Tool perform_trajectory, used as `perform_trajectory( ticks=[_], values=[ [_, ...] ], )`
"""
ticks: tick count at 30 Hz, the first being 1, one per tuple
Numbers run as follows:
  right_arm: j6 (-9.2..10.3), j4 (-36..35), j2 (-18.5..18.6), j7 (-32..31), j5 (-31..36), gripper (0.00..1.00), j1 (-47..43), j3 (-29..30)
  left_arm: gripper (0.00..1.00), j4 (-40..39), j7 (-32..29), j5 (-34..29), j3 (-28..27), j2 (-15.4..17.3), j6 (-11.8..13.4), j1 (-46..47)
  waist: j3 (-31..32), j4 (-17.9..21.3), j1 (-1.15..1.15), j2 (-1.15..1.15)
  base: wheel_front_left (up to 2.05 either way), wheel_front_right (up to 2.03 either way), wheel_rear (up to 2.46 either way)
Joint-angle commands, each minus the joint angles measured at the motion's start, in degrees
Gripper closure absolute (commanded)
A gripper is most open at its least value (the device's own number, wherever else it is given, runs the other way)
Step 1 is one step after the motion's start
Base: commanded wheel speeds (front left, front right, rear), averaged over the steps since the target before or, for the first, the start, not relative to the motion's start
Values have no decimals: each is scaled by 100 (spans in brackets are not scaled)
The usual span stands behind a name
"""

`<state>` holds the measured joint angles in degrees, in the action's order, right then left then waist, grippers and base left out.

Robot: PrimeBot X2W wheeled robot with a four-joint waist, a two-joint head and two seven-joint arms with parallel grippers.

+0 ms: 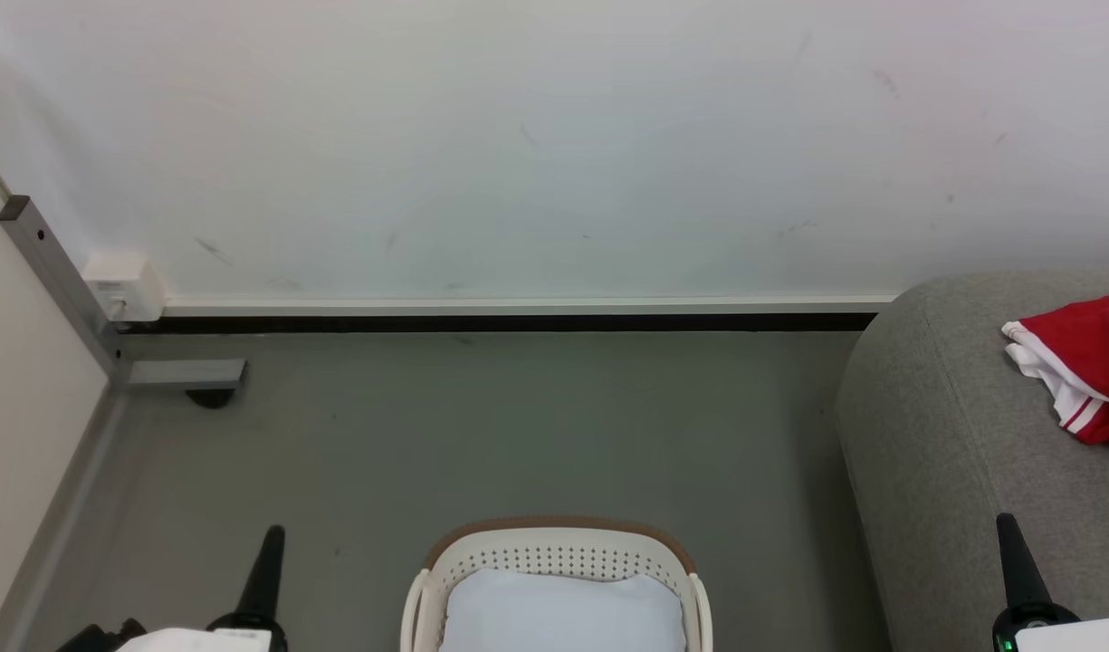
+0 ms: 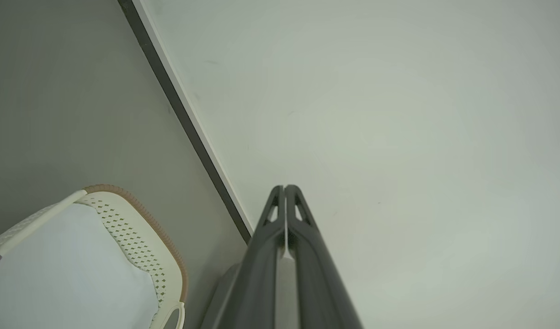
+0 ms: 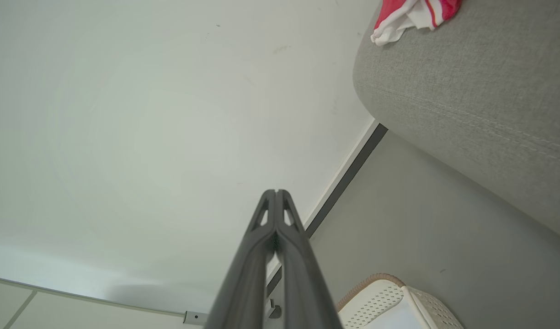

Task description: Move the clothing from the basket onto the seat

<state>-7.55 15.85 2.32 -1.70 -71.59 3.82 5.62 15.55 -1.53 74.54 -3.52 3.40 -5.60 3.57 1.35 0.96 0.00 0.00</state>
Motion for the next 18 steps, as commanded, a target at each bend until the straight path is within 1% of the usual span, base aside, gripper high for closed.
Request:
perform_trajectory(
  ticks=[1, 18],
  values=[
    [7, -63, 66, -29, -145, 100, 127, 18, 100, -61, -42, 164, -47, 7, -45, 106, -5, -3, 0, 0, 0, 0, 0],
    [9, -117, 72, -229, -982, 100, 195, 55, 100, -101, -252, 860, -159, -14, -110, 189, -61, -38, 0, 0, 0, 0, 0]
  ],
)
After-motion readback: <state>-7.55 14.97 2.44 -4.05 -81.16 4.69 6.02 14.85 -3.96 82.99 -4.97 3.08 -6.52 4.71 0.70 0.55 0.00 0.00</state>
